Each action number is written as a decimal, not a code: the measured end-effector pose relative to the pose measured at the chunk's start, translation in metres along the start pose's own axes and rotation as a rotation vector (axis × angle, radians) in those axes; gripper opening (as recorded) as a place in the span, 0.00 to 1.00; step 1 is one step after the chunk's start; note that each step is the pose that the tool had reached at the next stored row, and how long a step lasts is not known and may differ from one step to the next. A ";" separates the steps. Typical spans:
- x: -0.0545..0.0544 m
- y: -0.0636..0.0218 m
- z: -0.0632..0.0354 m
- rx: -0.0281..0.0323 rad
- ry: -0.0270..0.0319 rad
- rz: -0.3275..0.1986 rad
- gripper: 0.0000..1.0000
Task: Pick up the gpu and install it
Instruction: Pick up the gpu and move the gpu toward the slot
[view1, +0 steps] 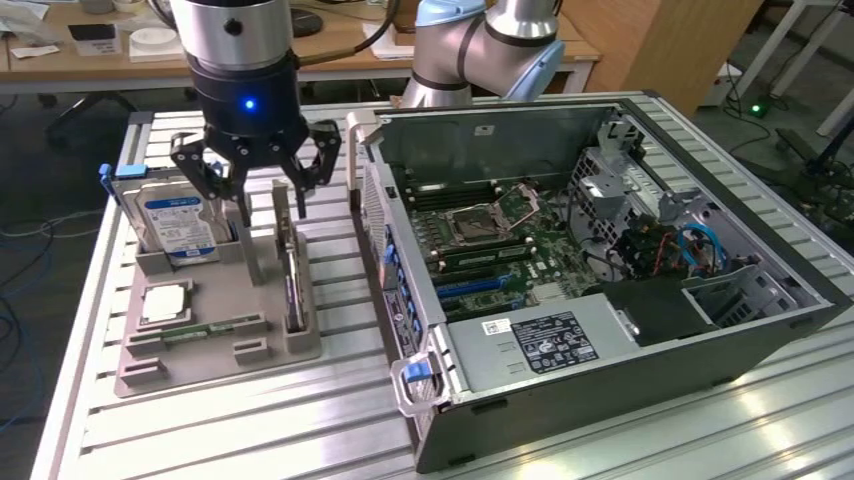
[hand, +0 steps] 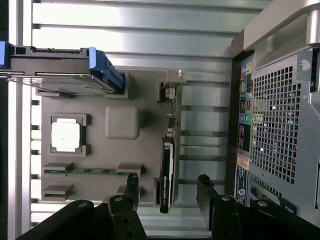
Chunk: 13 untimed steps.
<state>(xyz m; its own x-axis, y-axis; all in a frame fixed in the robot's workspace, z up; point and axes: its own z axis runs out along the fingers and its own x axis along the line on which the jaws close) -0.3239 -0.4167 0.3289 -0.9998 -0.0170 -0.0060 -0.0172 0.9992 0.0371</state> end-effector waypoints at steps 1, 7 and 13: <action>0.000 0.0000 0.0004 0.0000 0.0000 0.000 0.59; 0.000 -0.0001 0.0034 0.0004 0.0000 0.000 0.59; 0.000 -0.0002 0.0062 0.0004 -0.0001 0.000 0.59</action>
<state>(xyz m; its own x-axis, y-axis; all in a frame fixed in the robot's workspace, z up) -0.3239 -0.4167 0.3227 -0.9998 -0.0166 -0.0060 -0.0168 0.9992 0.0367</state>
